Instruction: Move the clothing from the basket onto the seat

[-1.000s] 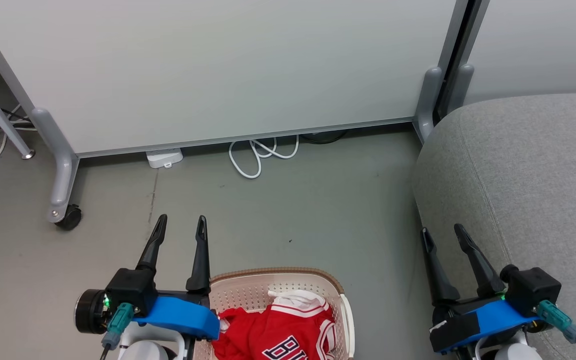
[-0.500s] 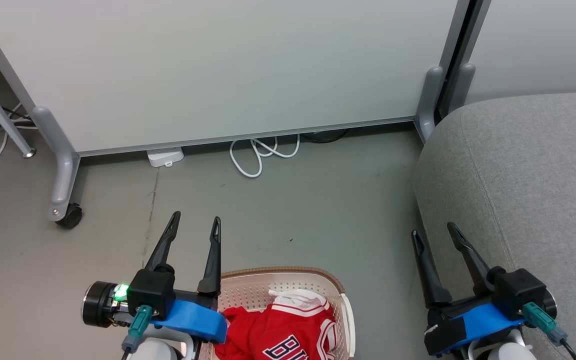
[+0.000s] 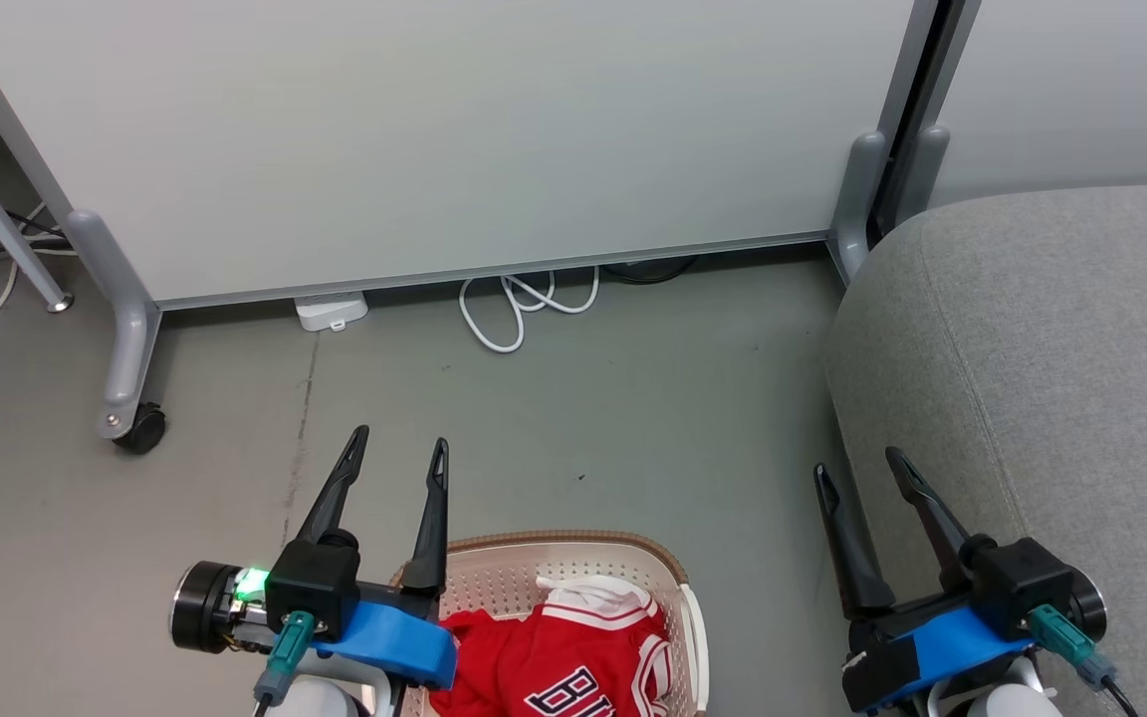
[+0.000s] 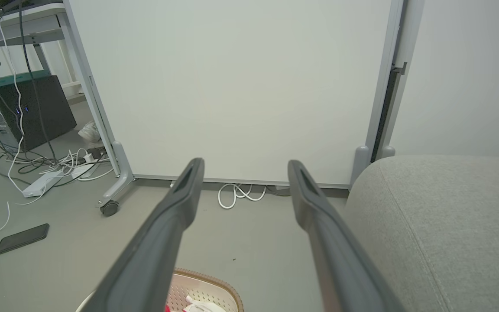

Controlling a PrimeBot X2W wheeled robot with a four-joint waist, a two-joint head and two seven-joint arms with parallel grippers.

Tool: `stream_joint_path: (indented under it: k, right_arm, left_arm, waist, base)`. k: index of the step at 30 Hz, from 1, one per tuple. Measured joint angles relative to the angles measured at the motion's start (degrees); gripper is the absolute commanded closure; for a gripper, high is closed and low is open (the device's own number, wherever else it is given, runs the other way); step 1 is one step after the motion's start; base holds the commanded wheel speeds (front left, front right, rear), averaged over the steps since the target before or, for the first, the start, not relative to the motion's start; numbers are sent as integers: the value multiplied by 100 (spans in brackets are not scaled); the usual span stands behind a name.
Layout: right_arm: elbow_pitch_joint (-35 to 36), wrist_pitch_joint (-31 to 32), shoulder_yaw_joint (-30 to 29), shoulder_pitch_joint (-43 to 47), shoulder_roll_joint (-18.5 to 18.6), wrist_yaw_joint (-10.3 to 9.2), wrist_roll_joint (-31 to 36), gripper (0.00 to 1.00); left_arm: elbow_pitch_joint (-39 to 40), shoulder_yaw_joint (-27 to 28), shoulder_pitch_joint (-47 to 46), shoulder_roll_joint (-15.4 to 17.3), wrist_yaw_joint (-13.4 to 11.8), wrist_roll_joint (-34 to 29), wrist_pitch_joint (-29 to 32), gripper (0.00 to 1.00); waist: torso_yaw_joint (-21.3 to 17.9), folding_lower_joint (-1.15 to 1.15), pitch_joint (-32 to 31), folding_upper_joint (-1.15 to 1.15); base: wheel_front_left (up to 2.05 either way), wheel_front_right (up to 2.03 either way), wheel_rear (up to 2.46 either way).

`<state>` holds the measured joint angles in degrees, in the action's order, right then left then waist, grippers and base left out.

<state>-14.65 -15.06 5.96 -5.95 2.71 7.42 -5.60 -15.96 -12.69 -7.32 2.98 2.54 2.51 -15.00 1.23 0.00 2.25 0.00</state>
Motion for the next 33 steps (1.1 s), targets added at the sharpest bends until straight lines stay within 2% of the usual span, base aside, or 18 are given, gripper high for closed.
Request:
stream_joint_path:
  k: [22, 33]
  right_arm:
    - [-24, 0, 20, -7, 1, 0, -9, 0]
    - [81, 0, 60, -159, 2, 0, -18, 0]
  left_arm:
    - [-21, 23, -33, -5, 37, 10, 0, 0]
    - [-331, -89, -321, -5, 212, -9, -1, 0]
  waist:
    - [-14, 0, 60, 0]
    - [-107, 0, 295, 0]
  base:
    - [0, 0, 0]
    - [0, 0, 0]
